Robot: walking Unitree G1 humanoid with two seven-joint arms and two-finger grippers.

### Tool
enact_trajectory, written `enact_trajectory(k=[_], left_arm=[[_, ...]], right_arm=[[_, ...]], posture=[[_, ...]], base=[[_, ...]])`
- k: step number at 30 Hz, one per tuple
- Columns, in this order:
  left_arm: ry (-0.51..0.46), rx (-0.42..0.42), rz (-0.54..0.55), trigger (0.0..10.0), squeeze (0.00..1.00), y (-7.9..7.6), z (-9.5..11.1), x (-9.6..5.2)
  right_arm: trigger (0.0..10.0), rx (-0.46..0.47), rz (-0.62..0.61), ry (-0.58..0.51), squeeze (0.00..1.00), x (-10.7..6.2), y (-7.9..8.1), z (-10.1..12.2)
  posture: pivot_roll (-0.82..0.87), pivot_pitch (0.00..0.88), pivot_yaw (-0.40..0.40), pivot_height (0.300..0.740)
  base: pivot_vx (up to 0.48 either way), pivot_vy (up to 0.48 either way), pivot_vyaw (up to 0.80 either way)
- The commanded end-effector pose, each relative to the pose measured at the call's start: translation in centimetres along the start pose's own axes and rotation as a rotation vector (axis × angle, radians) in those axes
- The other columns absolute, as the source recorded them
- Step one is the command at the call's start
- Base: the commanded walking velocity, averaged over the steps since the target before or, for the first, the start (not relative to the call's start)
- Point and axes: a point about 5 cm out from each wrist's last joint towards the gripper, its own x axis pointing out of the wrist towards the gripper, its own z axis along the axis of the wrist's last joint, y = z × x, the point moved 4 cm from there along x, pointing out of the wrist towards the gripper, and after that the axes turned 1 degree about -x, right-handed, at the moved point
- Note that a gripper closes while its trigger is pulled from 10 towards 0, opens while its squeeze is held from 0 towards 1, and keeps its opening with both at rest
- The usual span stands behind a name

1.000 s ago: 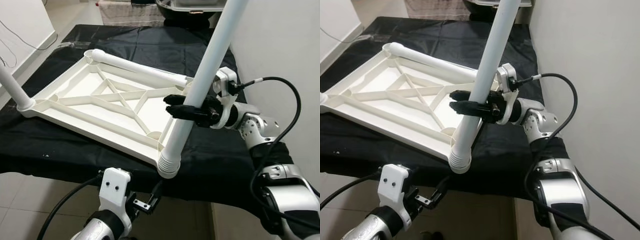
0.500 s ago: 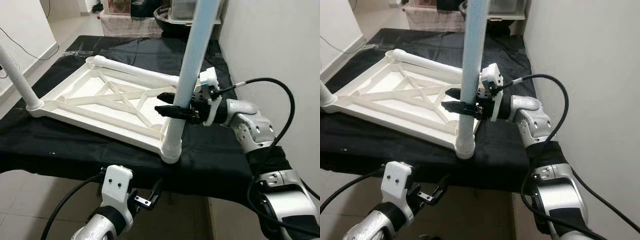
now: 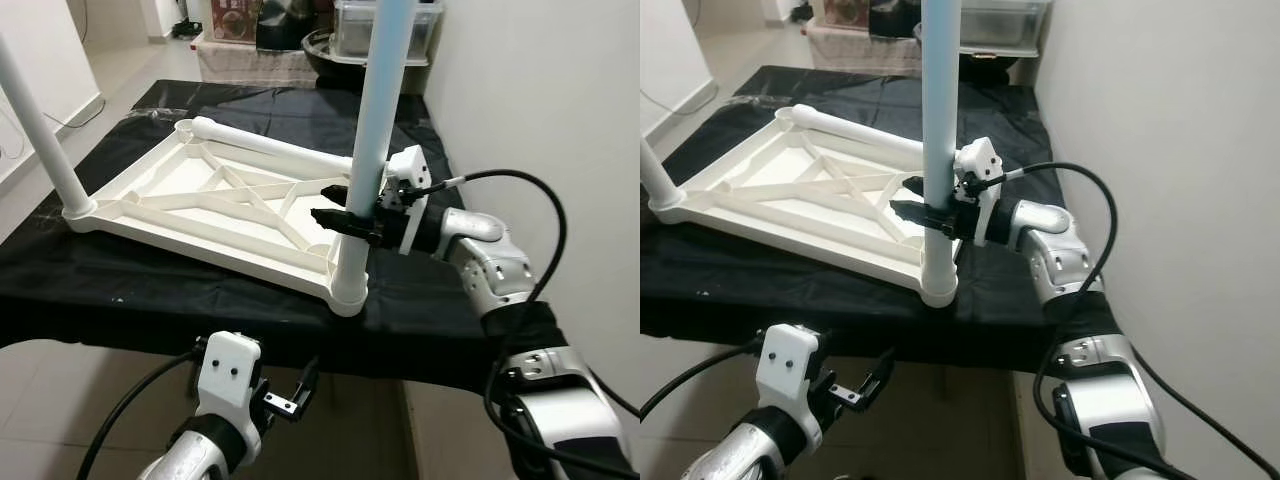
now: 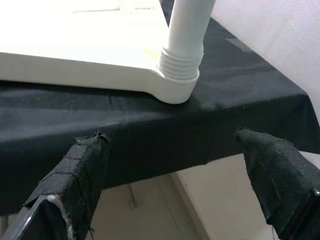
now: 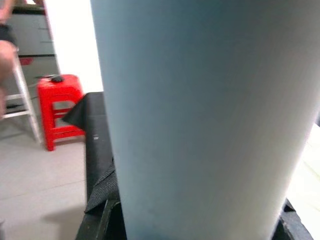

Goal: Building children table

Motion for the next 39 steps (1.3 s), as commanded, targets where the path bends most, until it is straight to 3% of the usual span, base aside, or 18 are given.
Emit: enact_trajectory(k=[1,3,4,7,8,10,14,16,20,24,26,27,30,34,37,39], left_arm=[[0.015,-0.001,0.002,10.0,0.0,-0.1,-0.4,-0.2],[0.015,-0.002,0.004,10.0,0.0,-0.2,-0.3,-0.2],[0.015,-0.002,0.004,10.0,0.0,-0.2,-0.3,-0.2],[0.01,-0.003,0.01,10.0,0.0,-0.2,-0.2,-0.3],[0.01,-0.003,0.01,10.0,0.0,-0.2,-0.2,-0.3],[0.009,-0.003,0.012,10.0,0.0,-0.2,-0.1,-0.4],[0.007,-0.003,0.015,10.0,0.0,-0.1,0.0,-0.3],[0.001,0.001,0.02,10.0,0.0,0.1,0.2,-0.3],[-0.003,0.004,0.025,10.0,0.0,0.3,0.3,-0.2],[-0.008,0.014,0.034,10.0,0.0,0.5,0.4,-0.1],[-0.008,0.014,0.035,10.0,0.0,0.5,0.4,-0.1],[-0.008,0.014,0.035,10.0,0.0,0.5,0.4,-0.1],[-0.009,0.016,0.035,10.0,0.0,0.6,0.5,0.0],[-0.013,0.022,0.038,10.0,0.0,0.9,0.6,0.1],[-0.014,0.023,0.039,10.0,0.0,0.9,0.6,0.1],[-0.014,0.022,0.042,10.0,0.0,1.0,0.6,0.2]], right_arm=[[10.0,0.129,-0.064,0.151,0.0,0.8,0.3,-4.7],[10.0,0.157,-0.187,0.182,0.0,1.2,-0.8,-5.4],[10.0,0.157,-0.187,0.182,0.0,1.2,-0.8,-5.4],[10.0,0.185,-0.458,0.224,0.0,0.7,-3.3,-6.4],[10.0,0.185,-0.458,0.224,0.0,0.7,-3.3,-6.4],[10.0,0.229,-0.586,0.211,0.0,0.1,-4.4,-6.6],[10.0,0.258,-0.668,0.197,0.0,-0.4,-5.1,-6.7],[10.0,0.274,-0.83,0.189,0.0,-1.1,-5.9,-6.8],[10.0,0.265,-0.963,0.218,0.0,-1.6,-6.1,-7.4],[10.0,0.329,-1.221,0.291,0.0,-2.5,-5.9,-9.1],[10.0,0.346,-1.271,0.3,0.0,-2.8,-6.0,-9.2],[10.0,0.346,-1.271,0.3,0.0,-2.8,-6.0,-9.2],[10.0,0.296,-1.475,0.324,0.0,-3.8,-5.9,-8.8],[10.0,0.26,-1.706,0.344,0.0,-4.2,-4.4,-8.1],[10.0,0.257,-1.782,0.359,0.0,-4.4,-3.9,-8.0],[10.0,0.268,-1.92,0.322,0.0,-4.1,-2.8,-6.9]], posture=[[0.12,0.187,-0.039,0.74],[0.13,0.197,-0.043,0.74],[0.13,0.197,-0.043,0.74],[0.13,0.206,-0.043,0.74],[0.13,0.206,-0.043,0.74],[0.13,0.209,-0.044,0.74],[0.13,0.213,-0.042,0.74],[0.13,0.215,-0.041,0.74],[0.13,0.216,-0.04,0.74],[0.14,0.213,-0.038,0.74],[0.14,0.213,-0.038,0.74],[0.14,0.213,-0.038,0.74],[0.14,0.209,-0.039,0.74],[0.13,0.207,-0.038,0.74],[0.13,0.206,-0.039,0.74],[0.13,0.201,-0.032,0.74]], base=[[0.0,0.0,0.0],[0.0,0.0,0.0],[0.0,0.0,0.0],[0.0,0.0,0.0],[0.0,0.0,0.0],[0.0,0.0,0.0],[0.0,0.0,0.0],[0.0,0.0,0.0],[0.0,0.0,0.0],[0.0,0.0,0.0],[0.0,0.0,0.0],[0.0,0.0,0.0],[0.0,0.0,0.0],[0.0,0.0,0.0],[0.0,0.0,0.0],[0.0,0.0,0.0]])
